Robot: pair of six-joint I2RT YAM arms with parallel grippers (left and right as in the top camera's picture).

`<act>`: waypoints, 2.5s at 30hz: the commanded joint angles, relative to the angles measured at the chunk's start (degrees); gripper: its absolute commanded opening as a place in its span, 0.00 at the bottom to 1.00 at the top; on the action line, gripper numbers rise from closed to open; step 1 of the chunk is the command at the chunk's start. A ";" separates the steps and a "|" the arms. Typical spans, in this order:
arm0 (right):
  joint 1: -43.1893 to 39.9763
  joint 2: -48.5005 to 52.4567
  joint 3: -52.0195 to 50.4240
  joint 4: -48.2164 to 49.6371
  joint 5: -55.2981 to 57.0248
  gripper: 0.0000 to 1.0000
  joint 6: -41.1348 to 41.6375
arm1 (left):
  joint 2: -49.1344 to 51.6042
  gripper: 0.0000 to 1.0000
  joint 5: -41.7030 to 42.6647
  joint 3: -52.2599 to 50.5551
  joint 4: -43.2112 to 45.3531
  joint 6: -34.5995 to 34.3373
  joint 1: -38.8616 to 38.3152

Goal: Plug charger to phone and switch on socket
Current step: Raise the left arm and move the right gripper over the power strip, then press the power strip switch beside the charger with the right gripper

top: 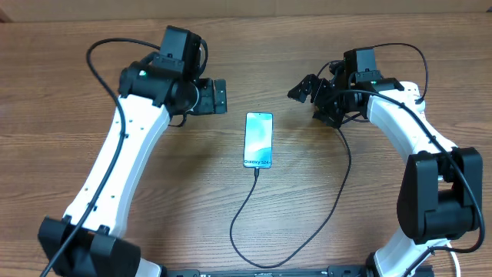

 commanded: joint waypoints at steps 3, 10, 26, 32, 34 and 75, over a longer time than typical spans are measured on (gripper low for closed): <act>-1.07 -0.48 1.92 -0.76 0.13 1.00 -0.46 | -1.18 1.00 -0.94 0.48 -0.31 1.03 -0.39; -8.07 -0.48 11.34 -12.81 0.20 1.00 -5.73 | -0.83 0.99 -0.83 0.48 -0.35 1.03 -0.39; -37.59 -0.42 22.14 -25.38 1.88 1.00 -21.79 | -0.83 1.00 -0.83 0.48 -0.35 1.03 -0.39; -40.85 -0.37 21.66 -23.45 2.21 1.00 -24.50 | -0.83 1.00 -0.81 0.48 -0.35 1.03 -0.39; -40.83 -0.37 20.79 -22.23 3.72 1.00 -24.48 | -0.83 1.00 -0.79 0.48 -0.44 1.03 -0.39; -37.07 9.33 13.77 -10.23 4.04 1.00 -27.04 | -0.83 1.00 1.09 0.48 -0.85 1.03 -0.39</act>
